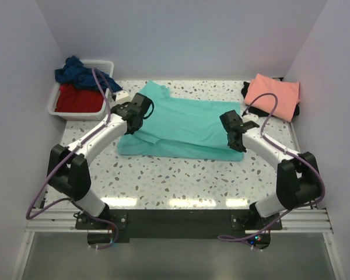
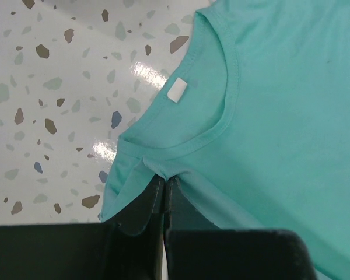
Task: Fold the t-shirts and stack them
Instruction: Fold the tshirt
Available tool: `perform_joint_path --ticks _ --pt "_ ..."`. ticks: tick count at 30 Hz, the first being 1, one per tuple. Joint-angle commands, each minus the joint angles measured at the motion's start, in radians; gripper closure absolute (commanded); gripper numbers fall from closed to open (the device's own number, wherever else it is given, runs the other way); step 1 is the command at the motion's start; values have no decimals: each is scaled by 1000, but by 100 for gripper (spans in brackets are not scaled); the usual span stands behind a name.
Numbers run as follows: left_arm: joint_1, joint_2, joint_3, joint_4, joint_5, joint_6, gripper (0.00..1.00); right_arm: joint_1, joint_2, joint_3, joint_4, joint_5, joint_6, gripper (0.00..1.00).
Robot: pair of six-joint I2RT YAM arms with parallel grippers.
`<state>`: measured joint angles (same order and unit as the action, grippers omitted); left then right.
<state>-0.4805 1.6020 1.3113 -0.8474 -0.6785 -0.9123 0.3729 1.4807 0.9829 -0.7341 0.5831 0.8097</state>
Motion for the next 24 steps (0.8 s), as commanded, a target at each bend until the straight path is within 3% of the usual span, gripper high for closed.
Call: perform_joint_path --ticks 1,24 --pt "32 24 60 62 -13 41 100 -15 47 69 47 12 -33 100" --pt "80 326 250 146 71 173 100 -31 199 149 55 -11 -61 100"
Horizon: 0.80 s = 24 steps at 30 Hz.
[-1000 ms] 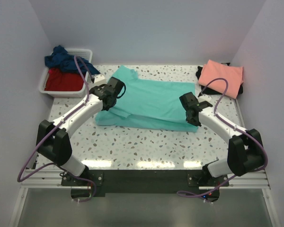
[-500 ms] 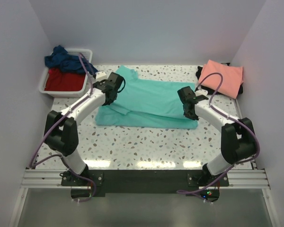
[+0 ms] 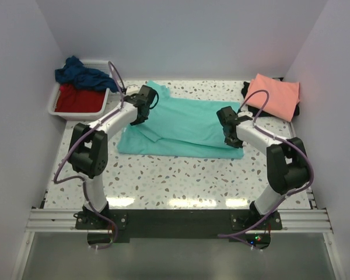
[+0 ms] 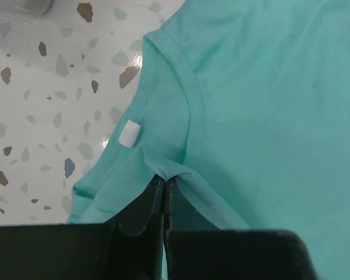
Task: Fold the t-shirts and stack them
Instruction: Fold the tshirt
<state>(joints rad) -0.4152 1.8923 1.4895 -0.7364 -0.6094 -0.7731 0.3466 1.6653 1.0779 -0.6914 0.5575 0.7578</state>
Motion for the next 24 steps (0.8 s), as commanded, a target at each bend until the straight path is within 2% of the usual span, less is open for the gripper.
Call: perform_joint_path --ticks 1,9,10,11,13,14,18,24 --pt "15 40 77 32 2 35 100 -3 19 59 10 15 -9 100" --pt "19 71 52 49 17 31 100 -4 27 71 6 12 -18 99" --pt "19 76 51 52 20 31 97 -4 28 74 4 12 -18 90" --pt "23 79 48 58 25 31 87 -4 30 76 4 10 -18 84" --pt "24 83 45 81 28 37 79 -5 27 82 4 9 -20 69" --pt "27 70 32 142 37 61 61 -3 22 89 3 15 -23 62" --pt "27 28 3 236 37 81 52 -3 -5 99 7 30 -29 62" --pt "27 -35 -15 287 46 104 48 -4 -29 106 10 30 -49 61"
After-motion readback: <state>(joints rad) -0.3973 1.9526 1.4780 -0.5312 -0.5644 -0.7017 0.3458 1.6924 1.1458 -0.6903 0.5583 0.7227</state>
